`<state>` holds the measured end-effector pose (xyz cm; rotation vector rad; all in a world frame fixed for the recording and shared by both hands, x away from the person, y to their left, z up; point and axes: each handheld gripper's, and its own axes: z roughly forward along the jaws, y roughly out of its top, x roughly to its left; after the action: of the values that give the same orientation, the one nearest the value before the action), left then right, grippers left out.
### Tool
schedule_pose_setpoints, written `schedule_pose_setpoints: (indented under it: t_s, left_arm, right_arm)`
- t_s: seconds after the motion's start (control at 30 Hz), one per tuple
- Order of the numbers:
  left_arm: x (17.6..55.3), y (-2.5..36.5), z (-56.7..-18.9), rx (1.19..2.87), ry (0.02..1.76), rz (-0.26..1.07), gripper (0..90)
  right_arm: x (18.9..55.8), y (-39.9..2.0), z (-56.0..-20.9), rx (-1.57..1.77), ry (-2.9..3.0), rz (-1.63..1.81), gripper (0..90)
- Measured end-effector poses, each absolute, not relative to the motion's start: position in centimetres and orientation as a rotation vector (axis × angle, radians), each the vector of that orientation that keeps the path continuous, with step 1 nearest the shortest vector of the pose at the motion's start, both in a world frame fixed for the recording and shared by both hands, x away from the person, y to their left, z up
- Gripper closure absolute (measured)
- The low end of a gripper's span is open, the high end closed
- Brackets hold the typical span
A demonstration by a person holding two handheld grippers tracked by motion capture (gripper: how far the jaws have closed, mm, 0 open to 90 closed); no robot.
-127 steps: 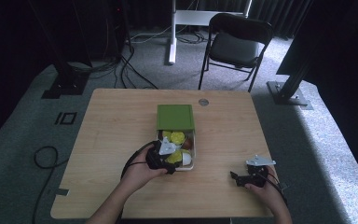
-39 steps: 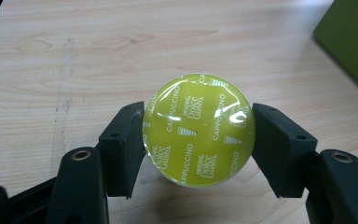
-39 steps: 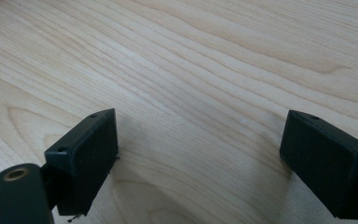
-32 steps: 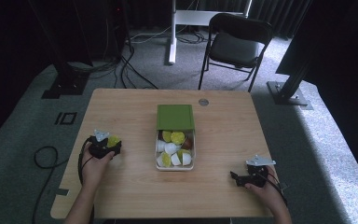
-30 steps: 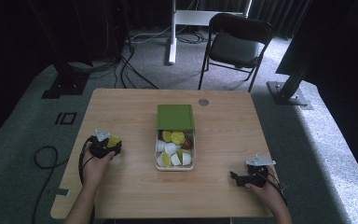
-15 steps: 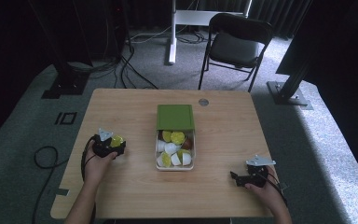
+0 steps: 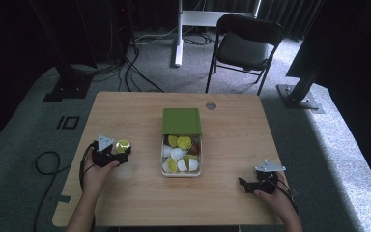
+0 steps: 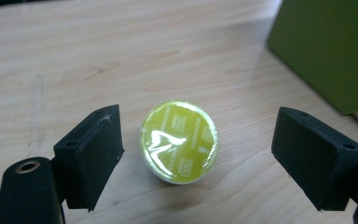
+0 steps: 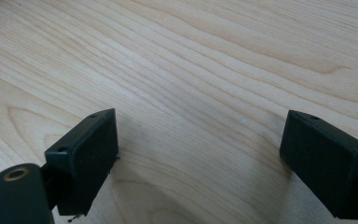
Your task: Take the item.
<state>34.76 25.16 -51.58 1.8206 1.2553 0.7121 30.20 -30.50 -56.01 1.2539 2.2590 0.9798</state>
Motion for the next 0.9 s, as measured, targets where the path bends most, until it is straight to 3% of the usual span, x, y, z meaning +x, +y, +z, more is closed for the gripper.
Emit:
schedule_pose_setpoints:
  t_s: [0.5, 0.9]
  left_arm:
    - [31.5, 24.0, -51.1, 1.840, 0.982, 0.663, 17.6]
    - [29.5, 22.1, -52.1, 2.014, 0.656, 0.462, 17.5]
  right_arm:
    - [30.2, -30.5, -56.0, 1.254, 2.259, 0.980, 11.1]
    - [30.2, -30.5, -56.0, 1.254, 2.258, 0.981, 11.1]
